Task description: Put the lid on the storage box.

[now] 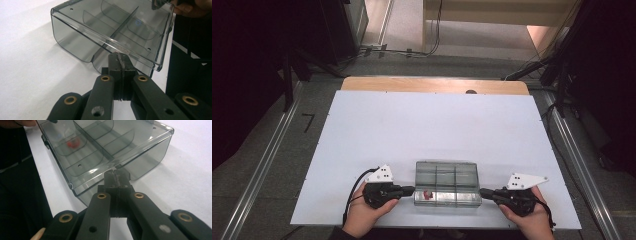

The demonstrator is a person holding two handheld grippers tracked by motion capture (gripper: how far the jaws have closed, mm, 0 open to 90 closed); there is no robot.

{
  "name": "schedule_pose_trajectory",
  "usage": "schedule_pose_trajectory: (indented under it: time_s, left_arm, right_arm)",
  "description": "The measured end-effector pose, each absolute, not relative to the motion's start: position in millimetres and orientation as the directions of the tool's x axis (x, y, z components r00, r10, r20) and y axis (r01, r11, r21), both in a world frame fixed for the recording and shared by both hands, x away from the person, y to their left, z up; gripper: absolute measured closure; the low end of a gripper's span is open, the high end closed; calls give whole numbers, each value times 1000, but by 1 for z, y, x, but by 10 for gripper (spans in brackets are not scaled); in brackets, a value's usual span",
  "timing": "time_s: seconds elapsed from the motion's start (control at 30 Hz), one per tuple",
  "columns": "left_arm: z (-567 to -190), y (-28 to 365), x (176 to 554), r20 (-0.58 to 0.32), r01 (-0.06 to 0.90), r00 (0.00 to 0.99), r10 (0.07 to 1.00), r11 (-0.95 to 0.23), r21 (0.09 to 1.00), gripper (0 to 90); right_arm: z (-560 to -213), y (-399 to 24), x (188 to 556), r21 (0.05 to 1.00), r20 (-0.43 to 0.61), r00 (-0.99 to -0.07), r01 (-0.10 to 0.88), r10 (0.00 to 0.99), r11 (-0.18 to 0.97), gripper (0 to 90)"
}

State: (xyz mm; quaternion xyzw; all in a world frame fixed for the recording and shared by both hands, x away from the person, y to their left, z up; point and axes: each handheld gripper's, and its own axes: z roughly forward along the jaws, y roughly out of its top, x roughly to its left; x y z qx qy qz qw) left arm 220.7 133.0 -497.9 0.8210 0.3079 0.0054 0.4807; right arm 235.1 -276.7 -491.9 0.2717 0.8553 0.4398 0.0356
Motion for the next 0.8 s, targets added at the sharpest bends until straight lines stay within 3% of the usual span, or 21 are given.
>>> schedule_pose_trajectory:
  time_s: [0.63,0.8]
  left_arm:
    - [-499,133,221,-280,497,814,509,-360,790,900]
    - [-497,134,221,-280,501,811,514,-362,786,848]
  right_arm:
    - [-494,-277,236,763,179,-847,441,500,473,875]
    - [-494,-278,236,766,168,-841,440,515,469,811]
